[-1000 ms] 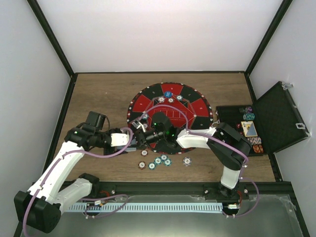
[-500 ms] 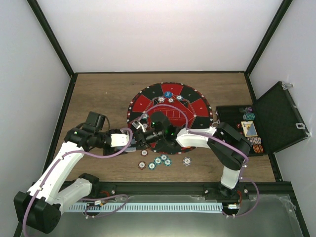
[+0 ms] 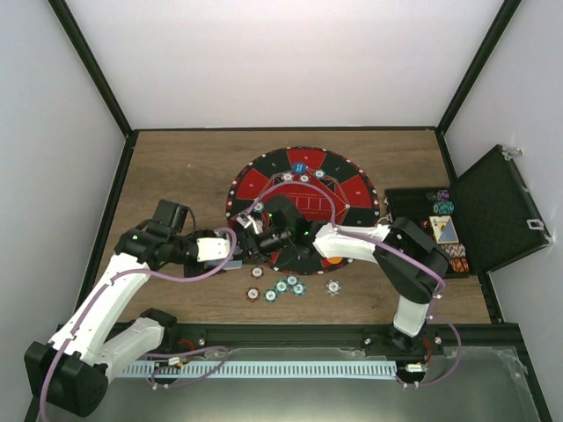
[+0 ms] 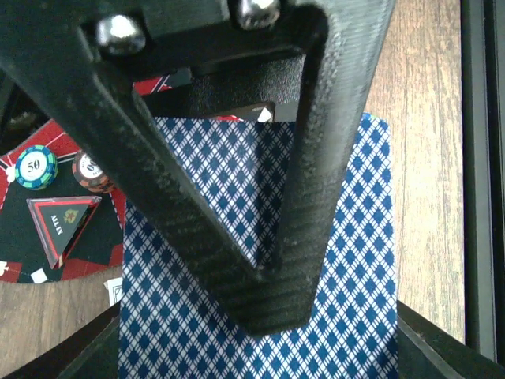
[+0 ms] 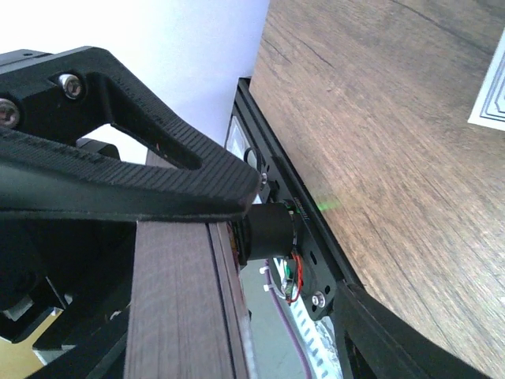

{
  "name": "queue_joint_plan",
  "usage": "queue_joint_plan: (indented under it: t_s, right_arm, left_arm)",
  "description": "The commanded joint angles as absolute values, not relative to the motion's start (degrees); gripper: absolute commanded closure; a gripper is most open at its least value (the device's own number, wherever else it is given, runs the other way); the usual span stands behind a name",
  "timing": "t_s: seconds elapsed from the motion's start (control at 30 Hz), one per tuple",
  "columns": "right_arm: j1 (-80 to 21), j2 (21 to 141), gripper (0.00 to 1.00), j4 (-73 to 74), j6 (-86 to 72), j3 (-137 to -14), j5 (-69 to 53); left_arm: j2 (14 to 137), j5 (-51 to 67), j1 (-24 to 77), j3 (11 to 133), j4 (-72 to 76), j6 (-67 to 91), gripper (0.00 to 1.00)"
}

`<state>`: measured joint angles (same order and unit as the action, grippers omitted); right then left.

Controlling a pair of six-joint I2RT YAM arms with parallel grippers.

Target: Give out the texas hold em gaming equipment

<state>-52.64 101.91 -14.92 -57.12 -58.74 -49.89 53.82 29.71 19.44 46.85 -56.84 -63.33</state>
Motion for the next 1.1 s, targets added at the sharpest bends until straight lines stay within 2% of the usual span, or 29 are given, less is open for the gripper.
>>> queue_joint_plan:
  t_s: [0.0,0.33,0.57,0.6,0.67,0.73,1.07]
  right_arm:
    - [-51.18,99.38,0.45,-9.28,-53.51,-59.58,-48.65]
    - [-48.96,94.7,0.49,-6.45,-51.86,-56.96,-47.71]
    - [-48.78,91.71,0.57,-5.3,-52.04,-56.94,-46.73]
    - [-48.82,91.68,0.55,-5.35,-52.09,-56.94,-46.68]
    - [-49.43,92.13,0.42,-5.68,-52.21,-57.4,-46.76]
    - [-50.65,93.39,0.36,-5.89,-52.28,-58.58,-46.59]
    - [-53.73,101.85,0.35,-14.57,-57.41,-61.77,-48.07]
  left_arm:
    - [53.35,29.31,19.6,46.76,-55.12,-62.5,0.87]
    - [53.93,28.81,19.58,46.85,-53.99,-61.27,0.87]
    - [54.62,27.95,19.56,46.42,-53.41,-60.93,0.88]
    - [54.66,27.95,19.58,46.37,-53.36,-60.87,0.88]
    - [54.75,28.26,19.57,46.49,-53.1,-60.6,0.88]
    - [54.79,28.74,19.6,46.71,-52.79,-60.17,0.88]
    - [54.92,29.06,19.59,46.88,-53.61,-59.98,0.88]
